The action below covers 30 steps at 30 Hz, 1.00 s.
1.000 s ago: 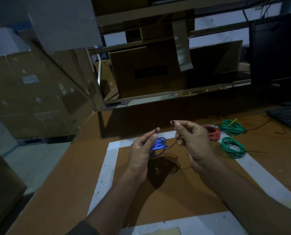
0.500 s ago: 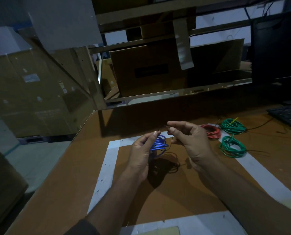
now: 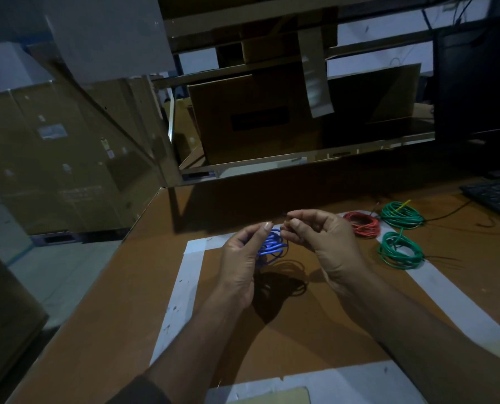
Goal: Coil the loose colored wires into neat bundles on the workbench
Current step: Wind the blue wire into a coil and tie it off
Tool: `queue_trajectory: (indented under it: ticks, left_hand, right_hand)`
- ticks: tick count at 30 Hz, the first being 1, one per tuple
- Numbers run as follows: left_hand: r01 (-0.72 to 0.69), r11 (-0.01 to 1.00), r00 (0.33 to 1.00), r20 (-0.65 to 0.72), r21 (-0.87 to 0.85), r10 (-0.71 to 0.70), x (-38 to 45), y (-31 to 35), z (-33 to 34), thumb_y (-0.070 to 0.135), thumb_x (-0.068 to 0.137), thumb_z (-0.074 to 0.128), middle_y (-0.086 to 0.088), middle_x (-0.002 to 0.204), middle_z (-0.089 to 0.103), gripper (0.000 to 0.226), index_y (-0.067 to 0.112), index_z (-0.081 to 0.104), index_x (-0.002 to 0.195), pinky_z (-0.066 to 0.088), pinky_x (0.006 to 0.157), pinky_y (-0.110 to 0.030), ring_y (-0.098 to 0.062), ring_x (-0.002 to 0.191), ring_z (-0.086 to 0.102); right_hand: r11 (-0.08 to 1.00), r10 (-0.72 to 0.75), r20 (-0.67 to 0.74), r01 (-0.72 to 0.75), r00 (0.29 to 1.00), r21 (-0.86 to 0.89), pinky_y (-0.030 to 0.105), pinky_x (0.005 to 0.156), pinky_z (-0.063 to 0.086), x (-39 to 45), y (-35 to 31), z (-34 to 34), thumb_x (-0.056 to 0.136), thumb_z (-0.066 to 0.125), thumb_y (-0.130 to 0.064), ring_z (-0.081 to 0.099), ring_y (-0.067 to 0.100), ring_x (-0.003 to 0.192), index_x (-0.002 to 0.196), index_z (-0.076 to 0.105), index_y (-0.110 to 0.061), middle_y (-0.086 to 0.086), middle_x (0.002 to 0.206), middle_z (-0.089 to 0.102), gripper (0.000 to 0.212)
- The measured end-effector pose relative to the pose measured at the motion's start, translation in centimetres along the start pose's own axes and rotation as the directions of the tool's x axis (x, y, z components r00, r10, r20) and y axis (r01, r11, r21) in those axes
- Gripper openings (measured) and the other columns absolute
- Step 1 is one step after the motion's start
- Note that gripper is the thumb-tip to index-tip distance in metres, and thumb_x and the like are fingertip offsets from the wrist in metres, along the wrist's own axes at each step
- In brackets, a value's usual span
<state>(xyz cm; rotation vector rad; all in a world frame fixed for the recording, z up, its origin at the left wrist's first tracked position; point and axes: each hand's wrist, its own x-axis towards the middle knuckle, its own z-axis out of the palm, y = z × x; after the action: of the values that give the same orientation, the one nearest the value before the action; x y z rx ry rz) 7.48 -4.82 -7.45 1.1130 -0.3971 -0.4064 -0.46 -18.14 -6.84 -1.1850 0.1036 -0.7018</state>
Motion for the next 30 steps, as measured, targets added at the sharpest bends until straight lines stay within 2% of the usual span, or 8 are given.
queue_trajectory:
  ticks: [11,16,30]
  left_hand:
    - [-0.063,0.995,0.998,0.012,0.079,0.062,0.09,-0.29,-0.31,0.021,0.091,0.073,-0.014,0.107,0.077,0.023,0.007,0.075,0.11,0.062,0.077,-0.031,-0.025,0.095,0.075]
    - [-0.059,0.996,0.998,0.024,0.072,0.058,0.13,-0.34,-0.32,0.024,0.089,0.075,-0.02,0.11,0.075,0.024,0.008,0.077,0.107,0.059,0.088,-0.044,-0.034,0.1,0.073]
    - [-0.072,0.993,0.997,0.021,0.093,0.07,0.1,-0.36,-0.36,0.024,0.09,0.075,-0.02,0.111,0.075,0.024,0.009,0.076,0.108,0.058,0.091,-0.048,-0.035,0.102,0.072]
  right_hand:
    - [0.997,0.042,0.032,-0.044,0.999,0.056,0.027,0.082,0.062,-0.44,-0.37,0.21,0.089,0.068,-0.001,0.075,0.027,0.097,0.102,0.07,-0.003,0.014,0.099,0.077,0.013]
    - [0.999,0.04,0.032,-0.04,0.999,0.013,0.029,0.084,0.062,-0.48,-0.42,0.12,0.09,0.068,-0.002,0.075,0.027,0.099,0.103,0.07,-0.004,0.014,0.101,0.077,0.014]
    - [0.998,0.033,0.03,-0.031,0.999,-0.058,0.026,0.077,0.062,-0.77,-0.6,0.25,0.09,0.069,-0.003,0.075,0.022,0.088,0.1,0.072,-0.007,0.011,0.096,0.078,0.011]
